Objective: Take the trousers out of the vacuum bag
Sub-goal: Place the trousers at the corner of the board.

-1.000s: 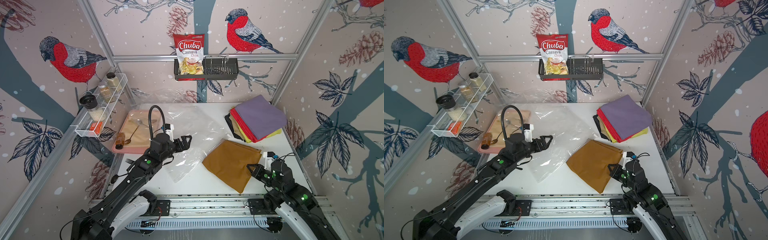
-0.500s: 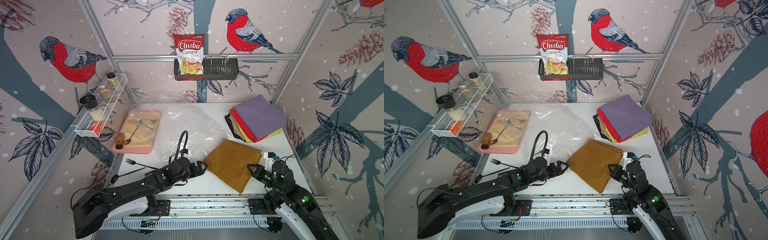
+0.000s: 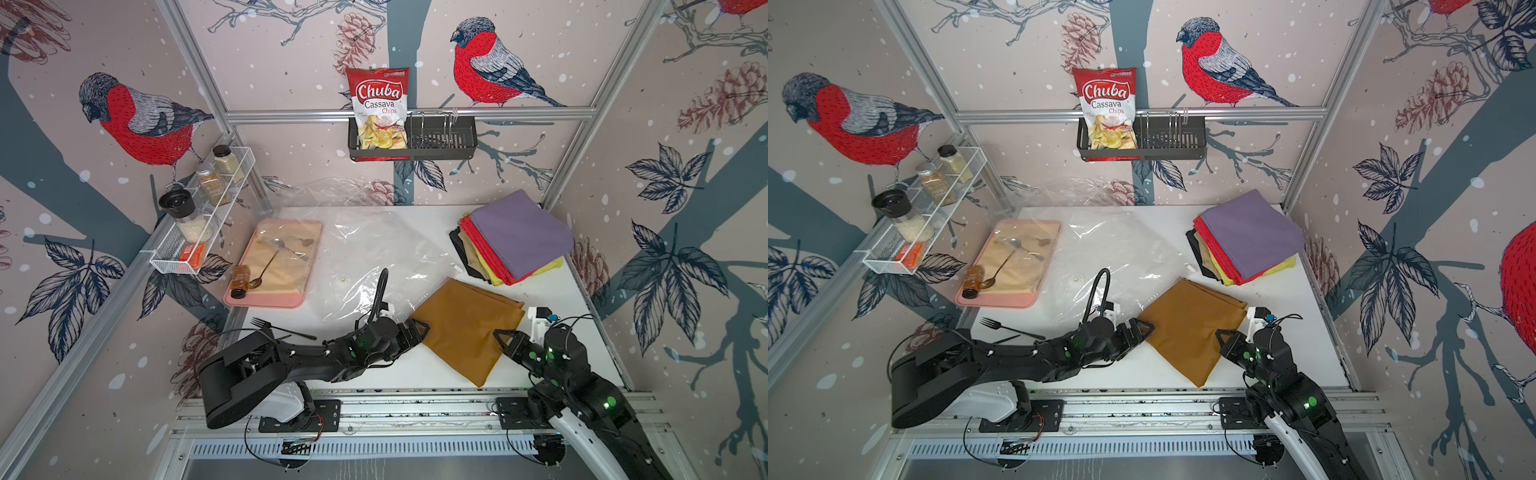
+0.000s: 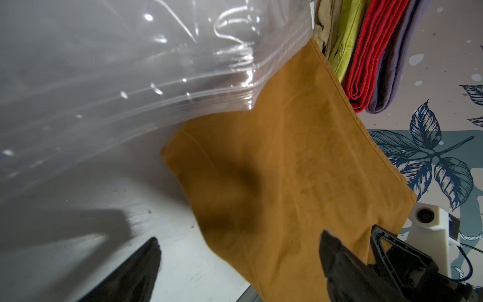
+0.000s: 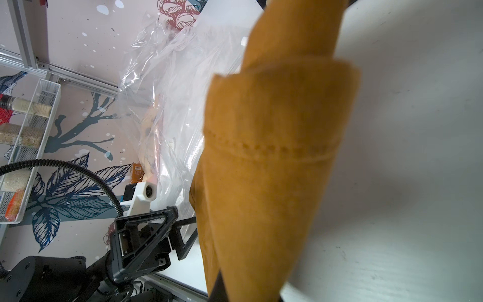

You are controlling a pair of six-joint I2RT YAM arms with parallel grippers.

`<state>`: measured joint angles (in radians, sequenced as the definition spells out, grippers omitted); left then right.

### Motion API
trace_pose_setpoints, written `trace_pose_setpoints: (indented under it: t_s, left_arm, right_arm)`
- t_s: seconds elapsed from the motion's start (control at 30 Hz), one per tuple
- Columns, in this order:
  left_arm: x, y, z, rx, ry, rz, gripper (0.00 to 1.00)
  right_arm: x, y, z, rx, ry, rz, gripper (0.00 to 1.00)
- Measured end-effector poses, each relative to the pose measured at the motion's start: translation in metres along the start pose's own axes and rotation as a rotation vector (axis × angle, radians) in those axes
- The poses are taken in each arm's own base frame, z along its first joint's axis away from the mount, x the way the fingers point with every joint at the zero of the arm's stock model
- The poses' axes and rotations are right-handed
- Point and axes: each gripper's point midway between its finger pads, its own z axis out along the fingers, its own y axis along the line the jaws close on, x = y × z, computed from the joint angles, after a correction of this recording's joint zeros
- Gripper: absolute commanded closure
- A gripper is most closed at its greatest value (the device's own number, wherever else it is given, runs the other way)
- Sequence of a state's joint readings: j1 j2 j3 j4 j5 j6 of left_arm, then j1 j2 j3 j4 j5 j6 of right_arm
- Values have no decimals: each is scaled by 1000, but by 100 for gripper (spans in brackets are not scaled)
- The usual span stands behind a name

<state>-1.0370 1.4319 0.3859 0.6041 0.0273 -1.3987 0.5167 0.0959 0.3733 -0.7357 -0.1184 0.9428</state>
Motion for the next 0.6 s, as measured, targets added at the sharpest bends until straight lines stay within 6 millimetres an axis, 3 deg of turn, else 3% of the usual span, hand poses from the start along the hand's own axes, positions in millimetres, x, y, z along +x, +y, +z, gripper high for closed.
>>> trace_pose_setpoints:
  t_s: [0.37, 0.53, 0.6]
  left_arm:
    - [6, 0, 34, 37, 30, -67, 19]
    - [9, -1, 46, 69, 40, -98, 30]
    - [9, -2, 50, 84, 42, -113, 46]
  right_arm:
    - [0, 2, -3, -20, -5, 1, 100]
    - [0, 3, -3, -24, -8, 3, 100]
    - [0, 3, -4, -23, -8, 3, 100]
